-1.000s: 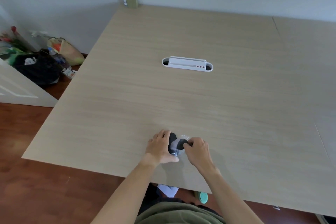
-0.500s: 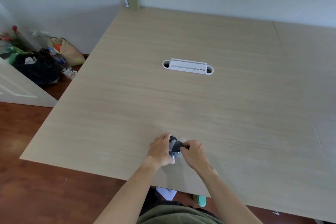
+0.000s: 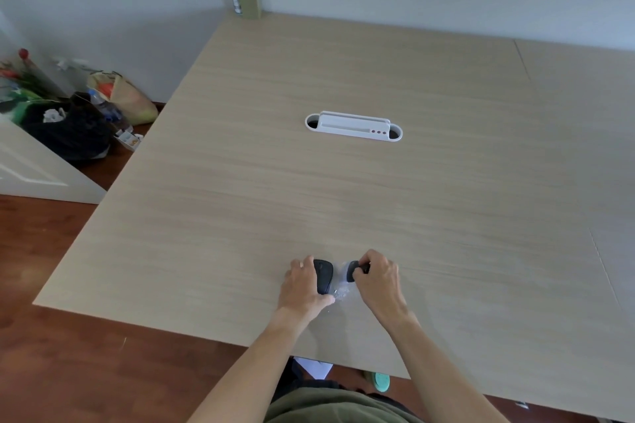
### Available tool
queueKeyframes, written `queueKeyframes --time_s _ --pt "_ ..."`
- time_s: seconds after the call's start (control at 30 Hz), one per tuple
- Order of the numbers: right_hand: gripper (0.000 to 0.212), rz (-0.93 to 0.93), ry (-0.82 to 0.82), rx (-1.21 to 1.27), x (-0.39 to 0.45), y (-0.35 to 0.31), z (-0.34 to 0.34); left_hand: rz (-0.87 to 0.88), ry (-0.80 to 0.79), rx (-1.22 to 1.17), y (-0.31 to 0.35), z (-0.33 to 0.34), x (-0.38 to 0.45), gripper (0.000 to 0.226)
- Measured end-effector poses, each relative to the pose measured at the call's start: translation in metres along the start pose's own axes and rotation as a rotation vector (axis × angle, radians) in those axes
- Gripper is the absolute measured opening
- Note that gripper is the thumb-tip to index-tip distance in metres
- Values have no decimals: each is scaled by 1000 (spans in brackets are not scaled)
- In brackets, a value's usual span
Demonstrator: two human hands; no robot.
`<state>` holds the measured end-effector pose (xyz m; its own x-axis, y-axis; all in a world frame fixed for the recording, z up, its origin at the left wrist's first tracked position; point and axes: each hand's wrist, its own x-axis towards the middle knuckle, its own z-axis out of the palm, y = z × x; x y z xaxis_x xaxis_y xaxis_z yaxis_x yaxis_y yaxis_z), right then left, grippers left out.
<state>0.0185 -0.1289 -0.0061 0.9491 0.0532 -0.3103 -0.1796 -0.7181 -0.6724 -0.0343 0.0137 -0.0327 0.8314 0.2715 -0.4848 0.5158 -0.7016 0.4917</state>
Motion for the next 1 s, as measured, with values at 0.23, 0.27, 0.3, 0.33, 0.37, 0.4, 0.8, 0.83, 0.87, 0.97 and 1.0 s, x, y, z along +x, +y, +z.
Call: queueKeyframes --time_s 0.23,0.27,0.3,0.33,0.37,0.4,0.8,0.83,0.87,0.97,1.0 --pt "8 9 -152 117 -1 -15 10 -91 13 -111 0 0 0 93" --pt "8 -8 -131 81 0 -13 12 -95 15 -117 0 0 0 93" --pt "7 -18 -92 45 2 -11 12 -95 17 -124 0 0 0 90" --pt "7 -21 -52 20 4 -9 11 -94 22 -133 0 -1 0 84" --pt "7 -26 -19 15 6 -9 9 -95 28 -143 -1 -2 0 78" --pt "7 -30 -3 31 8 -10 6 -99 32 -155 -2 -3 1 73" --pt "6 -94 -19 58 15 -17 4 -84 107 -235 -11 1 0 54" --pt "5 -102 -73 87 14 -20 4 -86 113 -242 -12 1 0 52" --pt "5 -114 -156 92 11 -24 5 -91 112 -255 -12 1 -1 51" --pt "8 -159 -291 18 4 -25 15 -91 110 -288 -10 -1 -3 47" --pt "7 -160 -231 15 5 -23 18 -88 110 -276 -10 -1 -4 47"
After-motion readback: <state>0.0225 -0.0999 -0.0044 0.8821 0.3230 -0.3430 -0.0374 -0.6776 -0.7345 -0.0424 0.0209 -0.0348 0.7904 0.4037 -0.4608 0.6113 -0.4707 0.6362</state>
